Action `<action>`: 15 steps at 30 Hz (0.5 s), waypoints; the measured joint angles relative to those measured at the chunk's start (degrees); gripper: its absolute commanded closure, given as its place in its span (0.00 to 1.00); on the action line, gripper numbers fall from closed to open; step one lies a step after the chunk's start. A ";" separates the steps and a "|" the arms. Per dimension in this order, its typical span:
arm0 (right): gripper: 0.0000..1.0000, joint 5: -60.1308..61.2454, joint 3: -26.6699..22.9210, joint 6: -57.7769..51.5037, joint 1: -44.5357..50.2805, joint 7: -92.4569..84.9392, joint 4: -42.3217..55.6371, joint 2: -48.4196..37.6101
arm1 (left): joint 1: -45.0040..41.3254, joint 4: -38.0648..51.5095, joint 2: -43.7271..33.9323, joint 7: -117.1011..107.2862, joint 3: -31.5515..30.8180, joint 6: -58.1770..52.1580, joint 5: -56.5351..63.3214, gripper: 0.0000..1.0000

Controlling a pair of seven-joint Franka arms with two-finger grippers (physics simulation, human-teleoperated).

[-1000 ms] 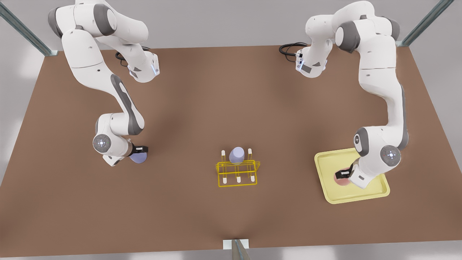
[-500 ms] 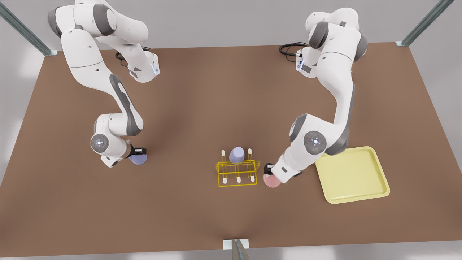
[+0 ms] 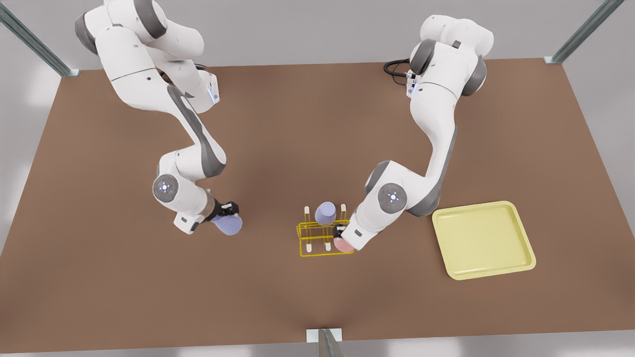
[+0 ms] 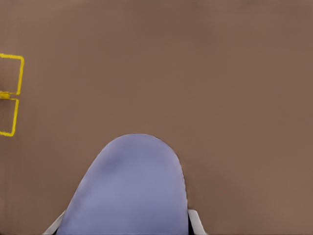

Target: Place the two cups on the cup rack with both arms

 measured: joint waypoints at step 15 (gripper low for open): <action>0.20 3.19 4.48 1.28 7.31 -0.33 20.16 10.29 | -0.49 -0.08 0.99 -6.40 -0.29 -5.79 -0.91 0.00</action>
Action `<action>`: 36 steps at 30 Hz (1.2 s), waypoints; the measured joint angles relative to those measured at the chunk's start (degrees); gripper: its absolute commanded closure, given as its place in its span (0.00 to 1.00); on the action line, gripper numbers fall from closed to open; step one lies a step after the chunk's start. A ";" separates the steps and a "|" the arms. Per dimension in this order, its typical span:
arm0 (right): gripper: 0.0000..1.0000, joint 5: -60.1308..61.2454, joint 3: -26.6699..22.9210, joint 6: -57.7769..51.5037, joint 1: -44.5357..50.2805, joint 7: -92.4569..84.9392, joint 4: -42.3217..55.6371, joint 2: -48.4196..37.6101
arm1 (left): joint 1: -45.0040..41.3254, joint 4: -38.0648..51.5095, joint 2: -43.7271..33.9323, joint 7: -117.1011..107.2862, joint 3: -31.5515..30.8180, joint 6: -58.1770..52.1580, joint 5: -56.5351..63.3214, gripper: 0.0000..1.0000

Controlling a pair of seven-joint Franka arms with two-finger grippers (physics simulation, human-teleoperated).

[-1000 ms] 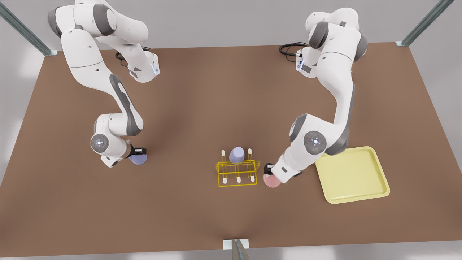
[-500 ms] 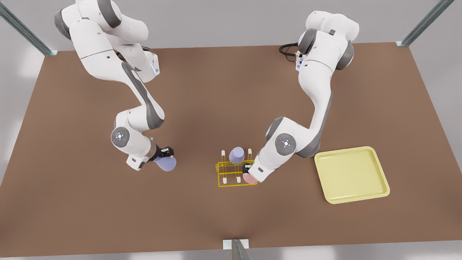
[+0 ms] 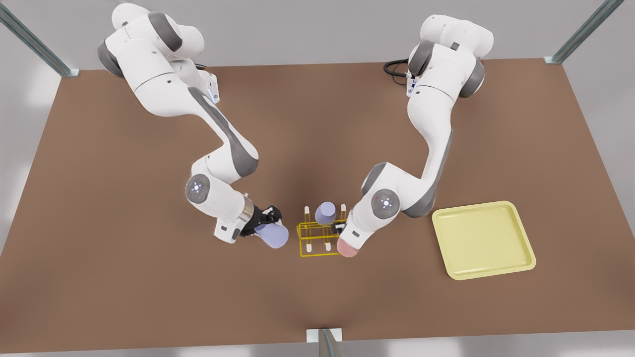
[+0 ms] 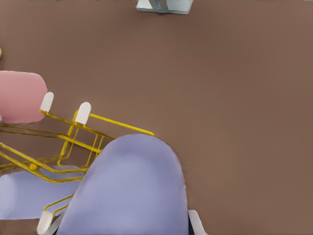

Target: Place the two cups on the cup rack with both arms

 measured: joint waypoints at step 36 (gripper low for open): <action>0.00 -0.07 2.71 9.90 4.74 0.24 10.91 9.89 | 17.18 -23.15 -34.63 25.29 7.96 -29.01 4.64 0.00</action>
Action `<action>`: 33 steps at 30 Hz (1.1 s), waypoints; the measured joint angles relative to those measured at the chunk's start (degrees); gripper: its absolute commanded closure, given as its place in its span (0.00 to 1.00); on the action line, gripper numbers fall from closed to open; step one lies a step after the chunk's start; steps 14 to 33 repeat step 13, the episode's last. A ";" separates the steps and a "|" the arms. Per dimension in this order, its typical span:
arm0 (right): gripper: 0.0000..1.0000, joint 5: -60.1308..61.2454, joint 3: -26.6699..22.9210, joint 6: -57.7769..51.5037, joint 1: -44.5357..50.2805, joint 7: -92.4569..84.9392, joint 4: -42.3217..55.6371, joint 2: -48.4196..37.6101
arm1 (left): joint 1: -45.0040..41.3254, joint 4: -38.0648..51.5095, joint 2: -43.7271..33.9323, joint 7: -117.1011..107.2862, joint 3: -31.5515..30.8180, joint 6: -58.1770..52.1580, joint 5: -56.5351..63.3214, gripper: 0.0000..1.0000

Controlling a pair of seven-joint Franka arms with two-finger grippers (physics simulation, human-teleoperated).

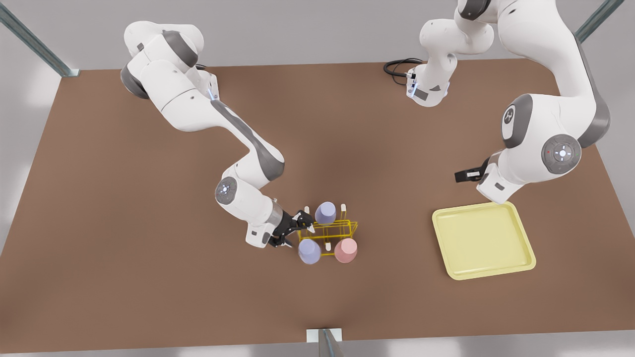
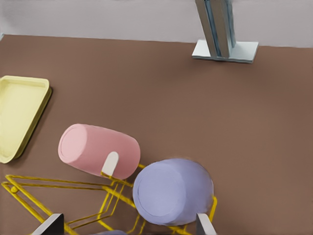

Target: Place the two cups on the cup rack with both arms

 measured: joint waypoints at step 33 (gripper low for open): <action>0.00 -16.91 -21.49 -51.88 -7.07 1.03 0.07 -29.96 | -0.01 2.02 0.87 6.91 0.09 -0.45 0.38 0.00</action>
